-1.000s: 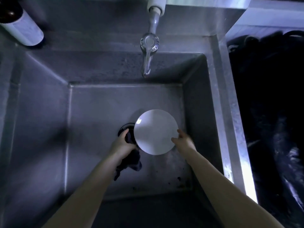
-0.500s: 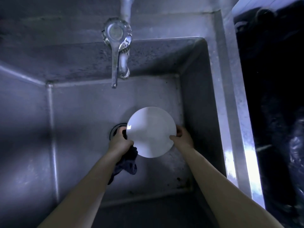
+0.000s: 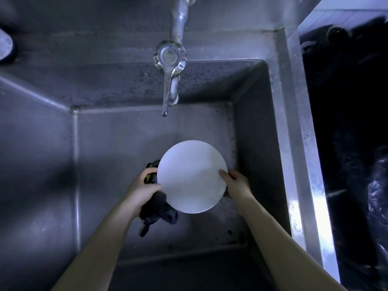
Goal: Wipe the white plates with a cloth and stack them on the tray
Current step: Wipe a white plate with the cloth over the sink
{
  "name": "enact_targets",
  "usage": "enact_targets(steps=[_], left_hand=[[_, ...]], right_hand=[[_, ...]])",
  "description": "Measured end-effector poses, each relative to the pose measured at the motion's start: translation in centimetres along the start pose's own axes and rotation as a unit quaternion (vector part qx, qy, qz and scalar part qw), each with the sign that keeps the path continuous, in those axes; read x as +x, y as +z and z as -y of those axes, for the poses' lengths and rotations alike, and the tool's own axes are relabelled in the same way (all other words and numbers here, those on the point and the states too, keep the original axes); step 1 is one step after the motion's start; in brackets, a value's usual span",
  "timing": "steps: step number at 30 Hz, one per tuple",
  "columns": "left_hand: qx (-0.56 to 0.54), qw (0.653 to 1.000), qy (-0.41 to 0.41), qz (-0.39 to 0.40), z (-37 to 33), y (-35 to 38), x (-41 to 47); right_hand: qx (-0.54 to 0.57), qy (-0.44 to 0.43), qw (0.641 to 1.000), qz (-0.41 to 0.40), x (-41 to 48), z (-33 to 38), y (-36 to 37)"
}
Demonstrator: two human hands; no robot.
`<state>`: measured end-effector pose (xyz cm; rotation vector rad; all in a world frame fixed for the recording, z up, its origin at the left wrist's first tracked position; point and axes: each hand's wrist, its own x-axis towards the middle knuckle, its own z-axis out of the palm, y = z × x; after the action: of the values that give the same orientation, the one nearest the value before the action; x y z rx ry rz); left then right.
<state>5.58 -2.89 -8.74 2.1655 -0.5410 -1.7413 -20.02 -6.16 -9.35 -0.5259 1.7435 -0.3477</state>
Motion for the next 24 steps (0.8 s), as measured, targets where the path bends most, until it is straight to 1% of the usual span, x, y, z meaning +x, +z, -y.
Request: enact_targets(steps=[3, 6, 9, 11, 13, 15, 17, 20, 22, 24], left_hand=[[-0.048, 0.999, 0.020, 0.014, -0.3, -1.5, -2.4], [-0.081, 0.995, 0.052, 0.021, -0.6, -2.5, -5.6], [-0.098, 0.990, 0.092, 0.045, -0.7, -3.4, -9.3], [-0.103, 0.987, 0.116, 0.050, -0.9, -3.8, -11.7], [-0.107, 0.982, 0.156, 0.029, -1.2, -4.3, -14.0], [-0.099, 0.969, 0.224, -0.027, -1.2, -5.0, -16.3], [-0.076, 0.942, 0.315, -0.084, -1.2, -5.9, -18.6], [-0.032, 0.885, 0.443, -0.143, -1.5, -7.0, -22.0], [-0.006, 0.848, 0.493, -0.194, -2.4, -6.7, -24.3], [0.059, 0.810, 0.540, -0.221, -3.6, -5.2, -26.8]], right_hand=[[-0.001, -0.062, 0.998, -0.003, -2.2, 0.7, -0.2], [0.032, -0.110, 0.993, -0.002, -4.7, 1.4, -0.4], [0.064, -0.136, 0.989, 0.011, -7.5, 2.5, -1.0], [0.104, -0.132, 0.985, 0.026, -9.4, 3.4, -1.5], [0.147, -0.120, 0.981, 0.033, -11.4, 4.1, -2.1], [0.191, -0.114, 0.974, 0.034, -13.4, 4.4, -2.7], [0.223, -0.130, 0.965, 0.040, -15.3, 4.5, -3.4], [0.247, -0.158, 0.956, 0.031, -18.3, 4.8, -4.1], [0.250, -0.181, 0.951, 0.027, -20.3, 5.0, -4.2], [0.252, -0.200, 0.947, 0.023, -22.4, 5.0, -3.9]])
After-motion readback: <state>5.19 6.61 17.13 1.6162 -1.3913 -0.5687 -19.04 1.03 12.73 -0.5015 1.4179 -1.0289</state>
